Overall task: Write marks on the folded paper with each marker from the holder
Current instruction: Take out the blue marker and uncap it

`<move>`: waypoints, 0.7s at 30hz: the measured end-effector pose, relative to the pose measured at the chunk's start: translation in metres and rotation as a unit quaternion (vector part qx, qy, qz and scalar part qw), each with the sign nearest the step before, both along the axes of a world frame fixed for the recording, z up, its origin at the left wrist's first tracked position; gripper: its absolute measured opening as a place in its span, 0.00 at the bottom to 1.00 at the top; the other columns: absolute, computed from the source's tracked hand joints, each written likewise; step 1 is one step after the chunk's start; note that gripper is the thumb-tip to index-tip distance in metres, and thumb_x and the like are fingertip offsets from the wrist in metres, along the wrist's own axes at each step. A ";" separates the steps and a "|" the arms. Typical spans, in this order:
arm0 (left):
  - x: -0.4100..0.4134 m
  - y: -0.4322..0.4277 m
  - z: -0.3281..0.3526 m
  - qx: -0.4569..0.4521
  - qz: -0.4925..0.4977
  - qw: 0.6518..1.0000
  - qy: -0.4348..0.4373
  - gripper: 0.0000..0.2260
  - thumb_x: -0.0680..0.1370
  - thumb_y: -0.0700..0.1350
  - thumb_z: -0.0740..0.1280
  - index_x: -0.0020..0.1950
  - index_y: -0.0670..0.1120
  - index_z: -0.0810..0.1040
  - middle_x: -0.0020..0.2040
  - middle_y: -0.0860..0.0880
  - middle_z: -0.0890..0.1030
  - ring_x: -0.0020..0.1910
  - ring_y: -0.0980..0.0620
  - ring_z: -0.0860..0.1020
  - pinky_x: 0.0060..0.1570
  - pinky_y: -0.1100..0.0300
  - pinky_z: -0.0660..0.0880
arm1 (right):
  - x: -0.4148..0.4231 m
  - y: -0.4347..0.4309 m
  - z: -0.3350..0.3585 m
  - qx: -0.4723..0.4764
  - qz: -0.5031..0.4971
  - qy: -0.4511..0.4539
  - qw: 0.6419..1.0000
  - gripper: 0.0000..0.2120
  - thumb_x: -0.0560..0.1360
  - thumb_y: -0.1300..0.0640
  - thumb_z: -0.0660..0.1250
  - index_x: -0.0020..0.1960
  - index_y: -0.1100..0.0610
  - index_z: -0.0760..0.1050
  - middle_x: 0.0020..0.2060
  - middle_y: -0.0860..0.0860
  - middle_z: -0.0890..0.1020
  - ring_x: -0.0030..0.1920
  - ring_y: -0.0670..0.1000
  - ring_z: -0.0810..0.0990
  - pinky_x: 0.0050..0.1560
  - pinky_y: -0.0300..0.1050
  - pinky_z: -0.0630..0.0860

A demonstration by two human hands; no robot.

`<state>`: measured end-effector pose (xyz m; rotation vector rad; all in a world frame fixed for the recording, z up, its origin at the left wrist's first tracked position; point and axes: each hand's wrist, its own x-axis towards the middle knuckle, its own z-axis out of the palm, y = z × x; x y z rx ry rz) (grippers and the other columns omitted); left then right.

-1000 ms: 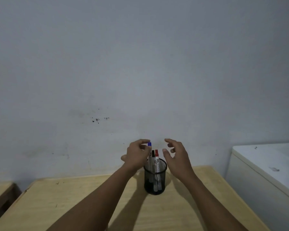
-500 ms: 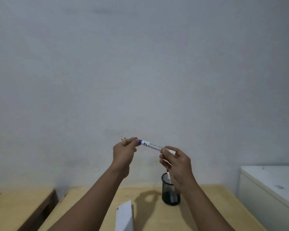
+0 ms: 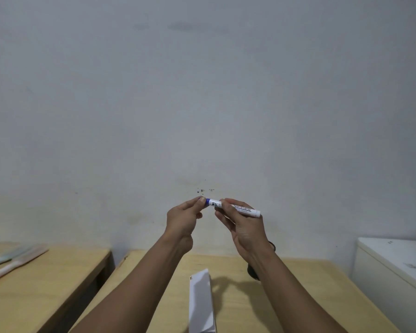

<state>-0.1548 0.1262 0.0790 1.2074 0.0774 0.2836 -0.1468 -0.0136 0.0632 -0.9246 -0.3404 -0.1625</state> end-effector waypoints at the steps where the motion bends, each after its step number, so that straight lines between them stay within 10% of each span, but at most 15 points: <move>1: 0.002 0.001 0.000 0.003 0.002 1.000 0.000 0.08 0.76 0.47 0.74 0.53 0.46 0.85 0.44 0.53 0.87 0.47 0.49 0.75 0.53 0.52 0.63 | 0.000 0.001 -0.001 -0.004 -0.003 -0.004 1.000 0.04 0.74 0.69 0.72 0.48 0.67 0.82 0.44 0.62 0.87 0.48 0.58 0.86 0.53 0.48 0.84; 14: 0.017 0.030 -0.015 0.037 0.044 0.998 0.040 0.04 0.76 0.46 0.73 0.44 0.46 0.83 0.42 0.54 0.85 0.46 0.52 0.77 0.55 0.50 0.65 | 0.007 -0.008 -0.020 -0.226 -0.046 -0.096 0.968 0.10 0.75 0.67 0.72 0.55 0.59 0.85 0.52 0.49 0.88 0.56 0.47 0.85 0.57 0.40 0.80; 21: 0.039 0.065 -0.087 0.372 0.145 0.916 0.030 0.02 0.73 0.53 0.74 0.41 0.58 0.82 0.39 0.62 0.84 0.45 0.64 0.78 0.54 0.51 0.63 | 0.020 -0.004 -0.065 -0.120 -0.047 0.014 0.992 0.07 0.72 0.69 0.74 0.49 0.66 0.82 0.41 0.60 0.87 0.45 0.58 0.86 0.49 0.47 0.85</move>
